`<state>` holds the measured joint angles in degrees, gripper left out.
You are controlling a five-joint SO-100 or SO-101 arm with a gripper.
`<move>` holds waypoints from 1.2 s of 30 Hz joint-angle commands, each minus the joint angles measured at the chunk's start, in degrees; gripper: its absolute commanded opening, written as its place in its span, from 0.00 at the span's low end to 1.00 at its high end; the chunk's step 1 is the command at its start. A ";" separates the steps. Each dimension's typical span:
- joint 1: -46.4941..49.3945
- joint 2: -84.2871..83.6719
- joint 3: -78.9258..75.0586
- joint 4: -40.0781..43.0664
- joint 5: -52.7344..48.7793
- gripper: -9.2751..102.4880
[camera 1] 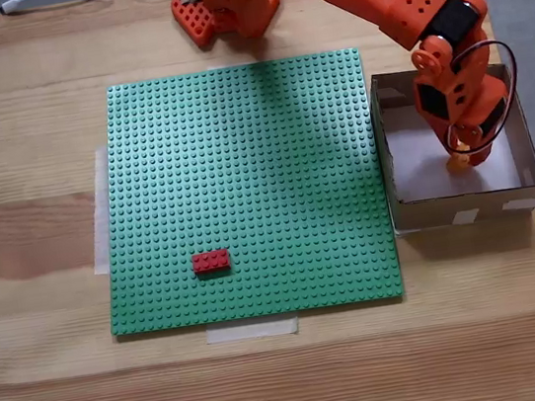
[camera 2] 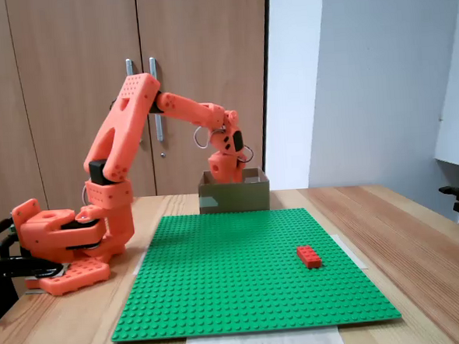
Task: Pick the yellow lego block and put it in the box.
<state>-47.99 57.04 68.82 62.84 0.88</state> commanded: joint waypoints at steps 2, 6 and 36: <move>0.00 0.26 -2.29 -0.70 0.09 0.16; 0.00 0.26 -2.29 -0.70 0.79 0.19; 8.17 51.50 31.38 -8.88 -1.41 0.16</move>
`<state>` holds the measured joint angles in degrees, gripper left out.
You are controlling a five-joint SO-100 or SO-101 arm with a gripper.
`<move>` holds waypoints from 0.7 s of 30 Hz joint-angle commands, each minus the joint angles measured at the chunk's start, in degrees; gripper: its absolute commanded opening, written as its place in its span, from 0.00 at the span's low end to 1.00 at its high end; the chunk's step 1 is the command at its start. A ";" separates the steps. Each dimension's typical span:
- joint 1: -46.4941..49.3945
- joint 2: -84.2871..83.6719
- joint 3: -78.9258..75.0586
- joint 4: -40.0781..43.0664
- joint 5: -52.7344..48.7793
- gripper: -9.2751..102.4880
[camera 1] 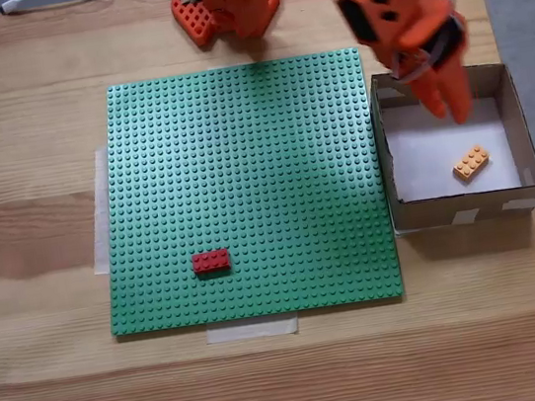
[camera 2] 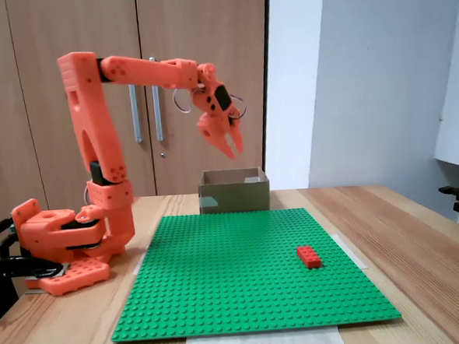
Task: Pick the yellow lego block and put it in the box.
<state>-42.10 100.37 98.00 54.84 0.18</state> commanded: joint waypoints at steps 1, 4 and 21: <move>3.16 10.81 4.13 -1.14 -1.05 0.16; 5.71 18.46 8.96 -1.32 -2.02 0.16; 25.49 54.23 34.98 -1.58 -1.58 0.09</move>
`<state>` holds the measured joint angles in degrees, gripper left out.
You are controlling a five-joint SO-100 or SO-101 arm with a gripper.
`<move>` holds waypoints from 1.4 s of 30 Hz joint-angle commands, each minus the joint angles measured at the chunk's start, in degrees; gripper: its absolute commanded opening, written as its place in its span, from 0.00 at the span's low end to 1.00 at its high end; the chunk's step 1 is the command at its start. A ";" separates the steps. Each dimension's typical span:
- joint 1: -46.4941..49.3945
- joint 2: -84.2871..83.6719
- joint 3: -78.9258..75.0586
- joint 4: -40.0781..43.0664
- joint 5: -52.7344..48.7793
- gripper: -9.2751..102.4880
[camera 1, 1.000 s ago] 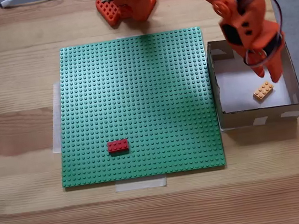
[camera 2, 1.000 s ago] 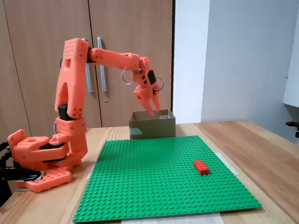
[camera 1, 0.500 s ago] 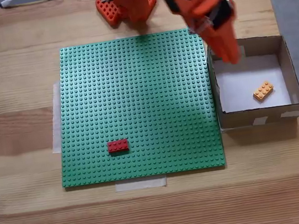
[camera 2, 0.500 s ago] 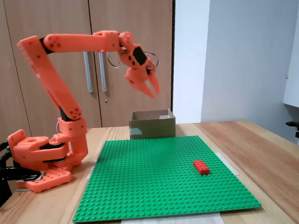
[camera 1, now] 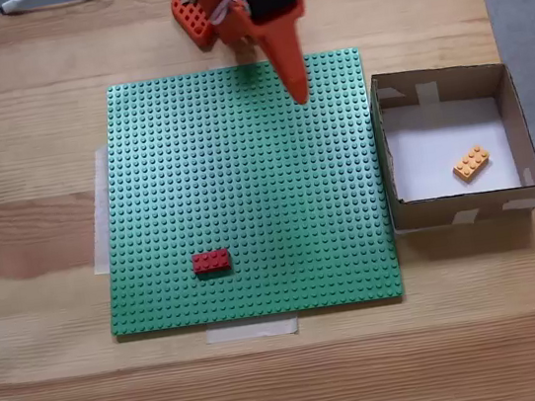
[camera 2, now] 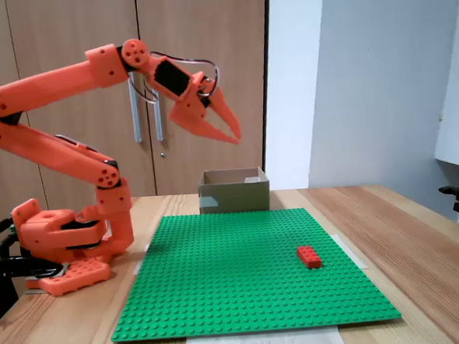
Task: Pick the yellow lego block and put it in the box.
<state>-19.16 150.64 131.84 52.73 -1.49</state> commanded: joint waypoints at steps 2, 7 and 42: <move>4.75 5.98 3.25 1.14 0.00 0.08; 10.46 6.77 7.91 0.18 -0.35 0.08; 17.84 36.30 50.54 -7.73 1.23 0.07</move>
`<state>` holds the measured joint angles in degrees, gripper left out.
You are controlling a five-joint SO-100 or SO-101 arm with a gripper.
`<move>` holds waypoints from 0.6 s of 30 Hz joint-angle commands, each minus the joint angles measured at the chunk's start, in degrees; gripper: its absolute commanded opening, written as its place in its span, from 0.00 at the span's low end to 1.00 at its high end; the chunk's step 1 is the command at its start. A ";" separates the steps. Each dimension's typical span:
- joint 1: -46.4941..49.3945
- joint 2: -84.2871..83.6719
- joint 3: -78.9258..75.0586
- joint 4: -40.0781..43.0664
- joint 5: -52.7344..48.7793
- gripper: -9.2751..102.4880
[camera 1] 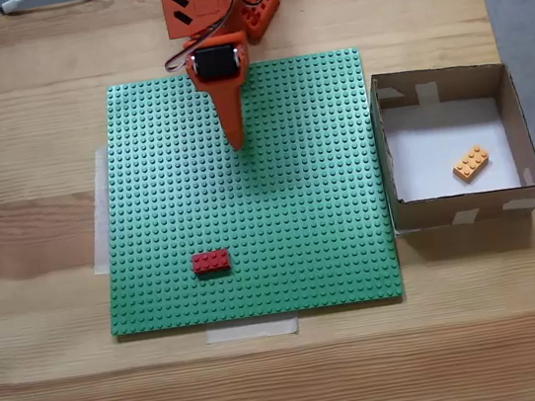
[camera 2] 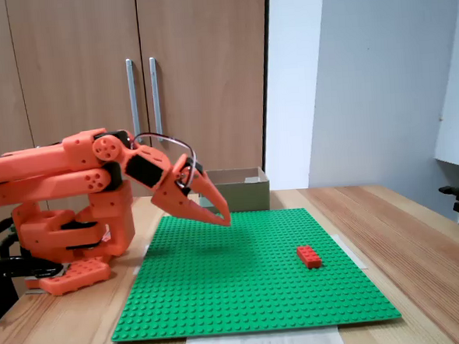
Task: Pick the yellow lego block and put it in the box.
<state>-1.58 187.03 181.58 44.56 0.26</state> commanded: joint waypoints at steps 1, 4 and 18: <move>0.26 -0.09 0.79 0.88 -0.70 0.07; 0.35 -0.09 0.79 1.05 -0.88 0.07; 0.00 -0.09 0.79 1.05 -1.49 0.07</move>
<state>-1.58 186.50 182.02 45.53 -0.79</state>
